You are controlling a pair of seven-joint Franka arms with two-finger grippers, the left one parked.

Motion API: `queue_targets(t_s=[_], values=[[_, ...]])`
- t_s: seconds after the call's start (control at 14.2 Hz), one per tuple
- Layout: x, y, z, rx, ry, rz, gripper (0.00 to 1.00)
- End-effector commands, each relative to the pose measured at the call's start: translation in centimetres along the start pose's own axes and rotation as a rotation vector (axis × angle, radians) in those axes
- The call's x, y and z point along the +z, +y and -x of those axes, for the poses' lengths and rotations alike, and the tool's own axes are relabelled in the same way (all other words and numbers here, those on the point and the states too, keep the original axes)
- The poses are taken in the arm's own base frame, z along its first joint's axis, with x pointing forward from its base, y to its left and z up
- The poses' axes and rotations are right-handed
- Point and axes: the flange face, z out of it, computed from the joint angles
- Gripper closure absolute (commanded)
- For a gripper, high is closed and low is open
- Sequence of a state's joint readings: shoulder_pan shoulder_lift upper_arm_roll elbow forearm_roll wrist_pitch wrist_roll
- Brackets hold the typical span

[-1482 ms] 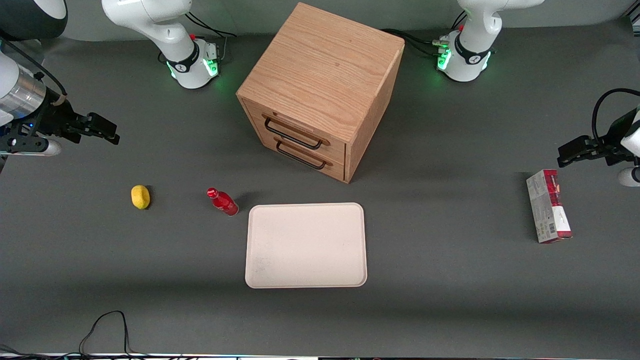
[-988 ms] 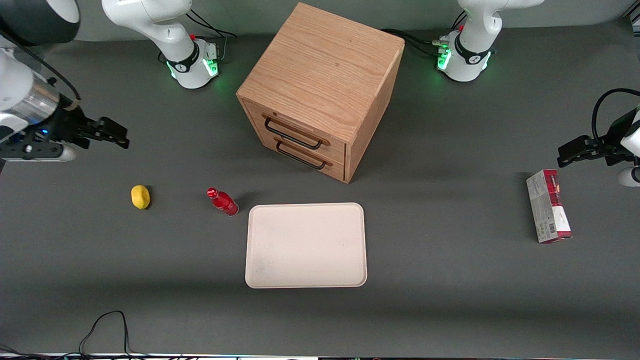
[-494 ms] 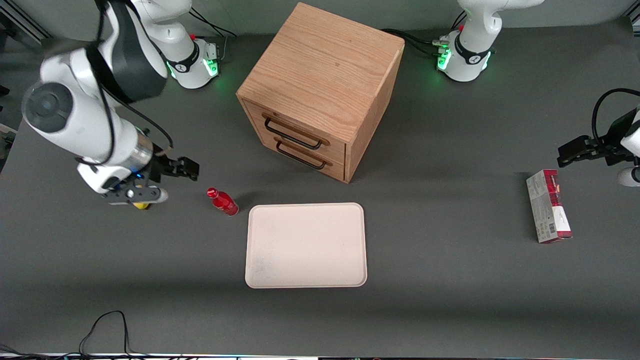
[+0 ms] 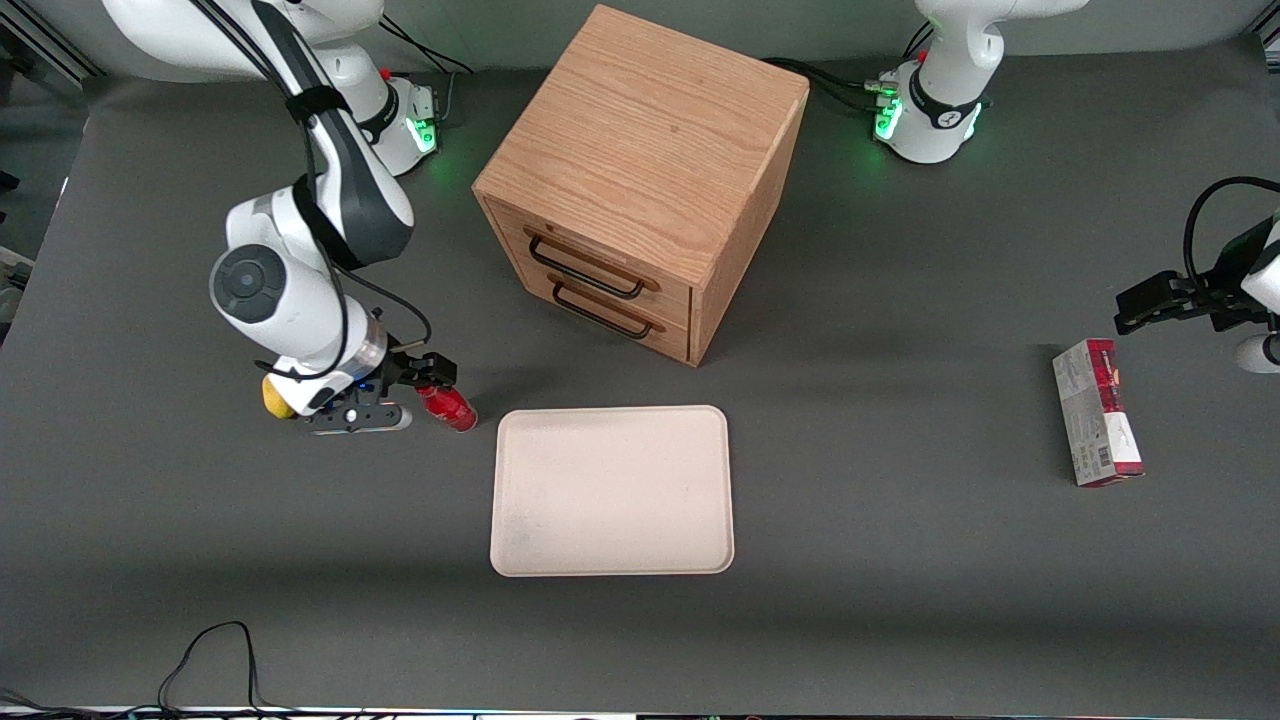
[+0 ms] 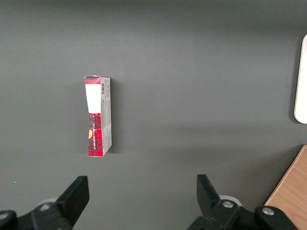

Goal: Place coke bottle on tray
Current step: 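Close the right gripper around the bottle's cap end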

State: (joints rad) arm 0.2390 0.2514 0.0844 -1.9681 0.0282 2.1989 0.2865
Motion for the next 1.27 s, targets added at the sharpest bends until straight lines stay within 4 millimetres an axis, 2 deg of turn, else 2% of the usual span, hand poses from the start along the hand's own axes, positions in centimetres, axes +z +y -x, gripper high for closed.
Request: queue_targets(t_s=[0.0,0.21,0.28,0.42,0.64,0.78,0.99,1.13,1.2], values=[[1.3,0.0,1.3,0.024,0.030,-0.011,0.00],[2.0,0.2,1.5,0.024,0.036,-0.011,0.01],[2.1,0.1,1.6,0.022,0.035,-0.011,0.08],[2.3,0.2,1.5,0.024,0.033,-0.011,0.27],[2.3,0.2,1.4,0.024,0.043,-0.014,0.65],[2.7,0.3,1.1,0.025,0.044,-0.015,0.82],[1.7,0.2,0.3,0.010,0.073,-0.001,0.90],[-0.9,-0.2,-1.1,0.016,0.099,-0.009,0.90],[-3.2,-0.4,-1.9,0.017,0.092,-0.007,0.90]])
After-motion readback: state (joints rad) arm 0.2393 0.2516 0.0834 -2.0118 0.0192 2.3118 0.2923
